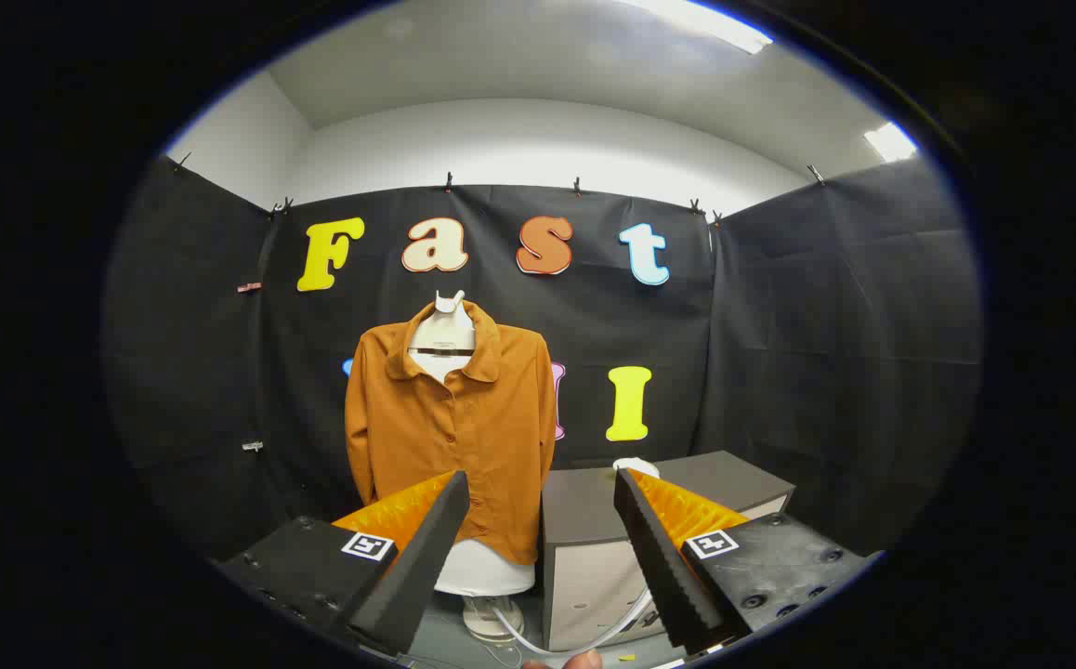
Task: Iron the clothes twice with a garment steamer, once on the left side and once on the right side.
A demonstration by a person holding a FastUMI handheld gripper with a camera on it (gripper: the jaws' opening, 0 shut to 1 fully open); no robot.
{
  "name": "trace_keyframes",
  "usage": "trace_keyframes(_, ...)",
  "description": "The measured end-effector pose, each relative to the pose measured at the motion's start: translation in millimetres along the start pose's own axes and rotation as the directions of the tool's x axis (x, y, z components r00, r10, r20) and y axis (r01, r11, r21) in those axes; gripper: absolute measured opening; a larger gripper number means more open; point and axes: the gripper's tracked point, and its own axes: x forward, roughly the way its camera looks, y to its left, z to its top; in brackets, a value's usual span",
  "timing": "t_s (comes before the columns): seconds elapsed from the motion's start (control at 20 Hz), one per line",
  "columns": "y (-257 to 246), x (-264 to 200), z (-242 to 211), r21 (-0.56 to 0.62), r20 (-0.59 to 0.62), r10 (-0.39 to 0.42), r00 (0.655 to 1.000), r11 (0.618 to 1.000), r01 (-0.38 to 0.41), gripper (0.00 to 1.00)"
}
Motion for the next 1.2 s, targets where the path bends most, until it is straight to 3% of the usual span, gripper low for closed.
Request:
trace_keyframes(0.8,0,-2,1,-0.025,0.005,0.015,1.0,1.0,-0.015,0.98)
trace_keyframes(1.2,-9,2,11,0.036,0.017,0.024,1.0,0.999,-0.025,0.98)
